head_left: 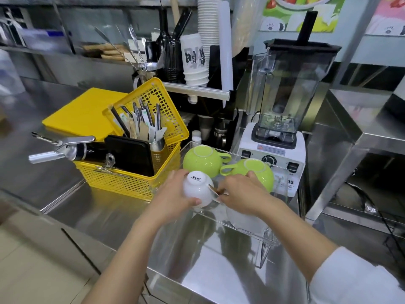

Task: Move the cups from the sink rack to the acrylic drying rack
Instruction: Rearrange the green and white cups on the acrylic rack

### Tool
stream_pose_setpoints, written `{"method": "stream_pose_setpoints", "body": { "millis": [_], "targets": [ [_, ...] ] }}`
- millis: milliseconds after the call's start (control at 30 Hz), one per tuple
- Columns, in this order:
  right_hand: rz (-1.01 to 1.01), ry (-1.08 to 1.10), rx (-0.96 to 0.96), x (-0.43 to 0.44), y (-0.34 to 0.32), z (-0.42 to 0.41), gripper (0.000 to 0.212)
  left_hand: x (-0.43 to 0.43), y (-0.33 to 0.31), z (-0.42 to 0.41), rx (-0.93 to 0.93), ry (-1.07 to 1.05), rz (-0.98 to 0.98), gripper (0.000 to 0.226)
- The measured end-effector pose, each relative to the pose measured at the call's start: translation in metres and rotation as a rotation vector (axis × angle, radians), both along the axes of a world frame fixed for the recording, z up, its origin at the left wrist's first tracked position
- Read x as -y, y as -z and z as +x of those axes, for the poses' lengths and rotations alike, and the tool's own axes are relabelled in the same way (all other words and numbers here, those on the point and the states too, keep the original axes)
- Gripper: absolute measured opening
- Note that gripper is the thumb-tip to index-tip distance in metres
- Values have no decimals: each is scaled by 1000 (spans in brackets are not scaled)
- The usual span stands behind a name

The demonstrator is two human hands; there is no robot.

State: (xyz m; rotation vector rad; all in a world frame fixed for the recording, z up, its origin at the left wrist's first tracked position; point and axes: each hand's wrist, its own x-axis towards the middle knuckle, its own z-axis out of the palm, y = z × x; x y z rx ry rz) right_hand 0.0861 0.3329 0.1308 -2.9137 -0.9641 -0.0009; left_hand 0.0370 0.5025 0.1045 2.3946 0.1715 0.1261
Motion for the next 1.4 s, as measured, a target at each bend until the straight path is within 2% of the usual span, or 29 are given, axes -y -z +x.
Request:
{"method": "stream_pose_setpoints", "body": {
  "millis": [233, 300, 400, 500, 600, 700, 800, 967, 1133, 1300, 1400],
  "targets": [
    [54, -10, -3, 2, 0, 0, 24, -3, 0, 0, 43, 36, -25, 77],
    [161, 16, -17, 5, -6, -1, 26, -3, -6, 0, 86, 30, -50, 76],
    [422, 154, 5, 17, -18, 4, 28, 2, -21, 6, 195, 11, -91, 62],
    [453, 298, 54, 38, -22, 19, 40, 14, -37, 22, 232, 54, -59, 48],
    [382, 449, -51, 57, -15, 32, 66, 33, -44, 47, 179, 152, 39, 45],
    [359, 479, -205, 67, -4, 40, 75, 54, -43, 74, 87, 294, 313, 54],
    [424, 457, -286, 70, 2, 42, 64, 71, -40, 92, -30, 445, 561, 67],
    [431, 428, -312, 72, 0, 44, 68, 85, -31, 109, -223, 604, 494, 92],
    [535, 388, -352, 74, 2, 44, 80, 92, -35, 122, -249, 672, 570, 102],
    [632, 372, -413, 79, 2, 44, 77, 94, -36, 124, -252, 743, 484, 102],
    [641, 355, -422, 81, 2, 44, 74, 92, -36, 125, -180, 759, 495, 100]
  ]
}}
